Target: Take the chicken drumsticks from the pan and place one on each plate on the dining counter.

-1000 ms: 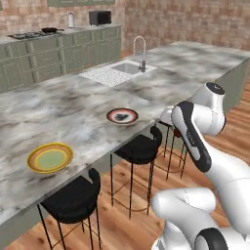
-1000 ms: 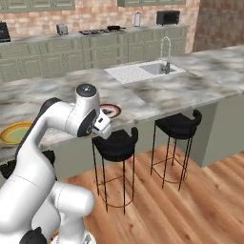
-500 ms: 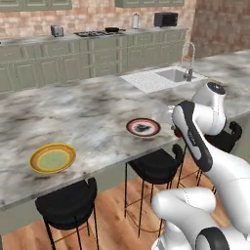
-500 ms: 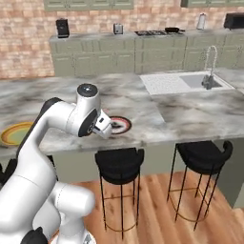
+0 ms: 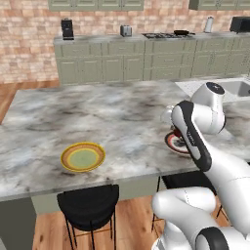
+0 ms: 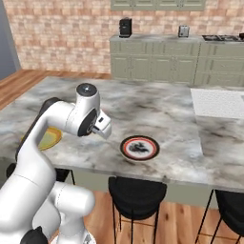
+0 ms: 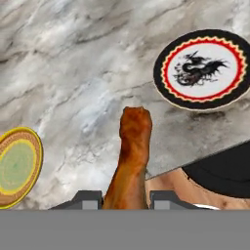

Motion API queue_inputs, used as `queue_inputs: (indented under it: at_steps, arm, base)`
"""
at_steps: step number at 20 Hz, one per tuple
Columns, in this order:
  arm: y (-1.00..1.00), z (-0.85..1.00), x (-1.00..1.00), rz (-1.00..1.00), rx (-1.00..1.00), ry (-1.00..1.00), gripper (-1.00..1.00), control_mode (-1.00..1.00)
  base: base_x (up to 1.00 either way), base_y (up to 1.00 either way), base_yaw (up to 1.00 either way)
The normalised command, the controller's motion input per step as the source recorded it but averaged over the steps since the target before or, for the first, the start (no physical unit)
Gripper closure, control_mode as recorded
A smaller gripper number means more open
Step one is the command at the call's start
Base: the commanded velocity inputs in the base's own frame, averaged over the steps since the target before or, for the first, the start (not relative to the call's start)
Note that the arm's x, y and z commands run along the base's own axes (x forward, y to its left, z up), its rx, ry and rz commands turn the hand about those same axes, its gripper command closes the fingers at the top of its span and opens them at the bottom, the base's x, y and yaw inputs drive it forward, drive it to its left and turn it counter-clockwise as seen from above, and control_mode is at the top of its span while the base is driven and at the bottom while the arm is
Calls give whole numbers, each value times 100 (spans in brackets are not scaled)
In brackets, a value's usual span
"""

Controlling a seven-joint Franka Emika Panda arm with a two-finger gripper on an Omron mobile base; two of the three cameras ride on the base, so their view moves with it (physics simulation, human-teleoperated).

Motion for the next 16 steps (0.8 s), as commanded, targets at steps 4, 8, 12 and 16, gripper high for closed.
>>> queue_inputs:
  at_steps: [4, 8, 12, 16]
  arm:
    - [-31, -3, 31, 28, 4, -23, 100, -100]
    - [-55, -2, 45, 0, 0, -10, 100, -100]
    - [-66, -31, 82, -17, 0, -1, 100, -100]
    - [-85, -57, 82, -19, 0, 8, 100, -100]
  base:
    - [10, -8, 12]
    - [0, 0, 0]
    - [0, 0, 0]
    - [0, 0, 0]
